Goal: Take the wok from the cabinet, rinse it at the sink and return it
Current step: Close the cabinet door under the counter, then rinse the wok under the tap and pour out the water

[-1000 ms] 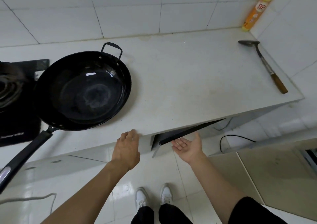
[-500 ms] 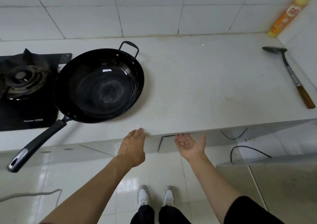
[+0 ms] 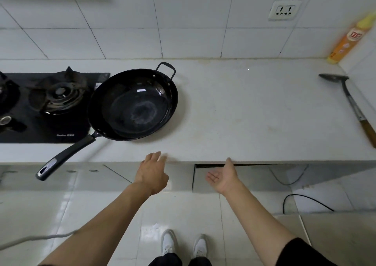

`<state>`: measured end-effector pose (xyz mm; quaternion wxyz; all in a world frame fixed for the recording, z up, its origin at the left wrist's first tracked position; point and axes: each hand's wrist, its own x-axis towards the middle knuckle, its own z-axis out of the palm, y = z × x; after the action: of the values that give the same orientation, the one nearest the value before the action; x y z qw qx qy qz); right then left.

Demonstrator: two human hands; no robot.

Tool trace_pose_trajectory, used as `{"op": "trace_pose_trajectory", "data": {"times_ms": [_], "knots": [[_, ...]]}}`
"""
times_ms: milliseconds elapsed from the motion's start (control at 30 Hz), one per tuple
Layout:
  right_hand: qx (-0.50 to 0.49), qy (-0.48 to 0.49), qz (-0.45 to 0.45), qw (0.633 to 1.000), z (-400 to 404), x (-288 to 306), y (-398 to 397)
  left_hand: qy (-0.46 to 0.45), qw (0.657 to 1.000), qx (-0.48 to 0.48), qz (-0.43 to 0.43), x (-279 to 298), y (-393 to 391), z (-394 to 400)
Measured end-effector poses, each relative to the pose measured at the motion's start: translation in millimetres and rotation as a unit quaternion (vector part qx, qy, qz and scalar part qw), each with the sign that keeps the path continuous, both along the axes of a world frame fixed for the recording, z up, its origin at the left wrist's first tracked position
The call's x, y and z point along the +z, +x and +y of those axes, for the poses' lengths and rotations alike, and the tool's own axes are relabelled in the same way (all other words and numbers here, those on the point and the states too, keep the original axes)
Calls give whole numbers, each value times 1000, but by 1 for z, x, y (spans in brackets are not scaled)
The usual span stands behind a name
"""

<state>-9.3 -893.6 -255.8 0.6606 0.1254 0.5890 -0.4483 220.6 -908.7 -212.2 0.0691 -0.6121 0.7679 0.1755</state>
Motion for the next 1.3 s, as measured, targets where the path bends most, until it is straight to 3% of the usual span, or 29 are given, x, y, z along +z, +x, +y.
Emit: {"op": "trace_pose_trajectory", "data": {"times_ms": [167,267,467,633,767,933,1067,1300], "knots": [[122,-68,74,987,-7,38,26,-83,996,14,33,28,13,1],[192,-150,146,959,-26,71,43,-132,990,28,50,45,30,-9],[299,-293,366,831,-66,114,79,-174,981,57,57,71,85,-41],[338,-330,513,717,-102,128,107,-174,979,88,56,82,141,-72],[373,-334,567,654,-125,137,126,-154,980,119,52,78,175,-81],[426,-363,638,529,-154,145,138,-140,981,133,27,64,203,-85],[474,-338,662,472,-186,143,142,-136,980,144,20,51,214,-91],[511,-305,694,406,-267,122,139,-117,981,157,5,37,214,-109]]}}
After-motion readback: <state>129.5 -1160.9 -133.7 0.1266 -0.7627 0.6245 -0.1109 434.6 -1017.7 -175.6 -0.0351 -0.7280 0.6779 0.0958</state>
